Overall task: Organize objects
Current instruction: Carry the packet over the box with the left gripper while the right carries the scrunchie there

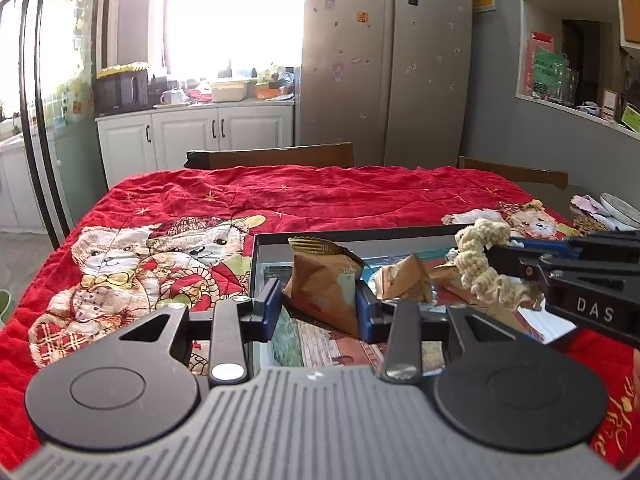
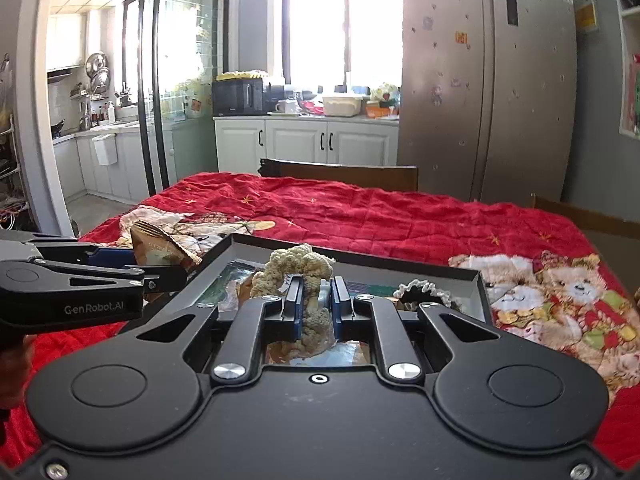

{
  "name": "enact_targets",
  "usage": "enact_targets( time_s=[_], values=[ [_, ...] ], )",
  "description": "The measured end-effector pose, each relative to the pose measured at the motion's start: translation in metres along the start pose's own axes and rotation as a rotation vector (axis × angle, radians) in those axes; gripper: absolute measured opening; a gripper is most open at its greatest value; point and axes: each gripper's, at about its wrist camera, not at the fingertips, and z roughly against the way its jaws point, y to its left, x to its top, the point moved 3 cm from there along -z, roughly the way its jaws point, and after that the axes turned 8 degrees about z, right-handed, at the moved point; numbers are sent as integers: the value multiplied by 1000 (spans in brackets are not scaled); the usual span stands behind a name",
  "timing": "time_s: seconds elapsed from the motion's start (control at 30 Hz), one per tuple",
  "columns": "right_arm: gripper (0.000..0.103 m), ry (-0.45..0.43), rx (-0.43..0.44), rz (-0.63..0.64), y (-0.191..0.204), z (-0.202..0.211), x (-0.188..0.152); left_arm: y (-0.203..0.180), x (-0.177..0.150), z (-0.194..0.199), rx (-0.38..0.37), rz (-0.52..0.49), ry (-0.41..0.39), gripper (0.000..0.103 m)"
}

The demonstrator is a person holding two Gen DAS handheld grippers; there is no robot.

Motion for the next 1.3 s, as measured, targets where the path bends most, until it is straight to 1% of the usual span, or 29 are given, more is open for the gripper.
enact_targets(
  time_s=[0.33,0.53,0.73,1.3],
  values=[
    [13,57,13,-40,-7,-36,-18,2,-13,-31,38,-7,44,42],
    [13,97,25,-59,-9,-53,-30,3,-20,-39,39,-13,66,42],
    [13,117,28,-68,-10,-60,-37,1,-25,-46,38,-26,89,42],
    [13,159,47,-58,-5,-71,-45,-1,-32,-56,44,-45,121,43]
  ],
)
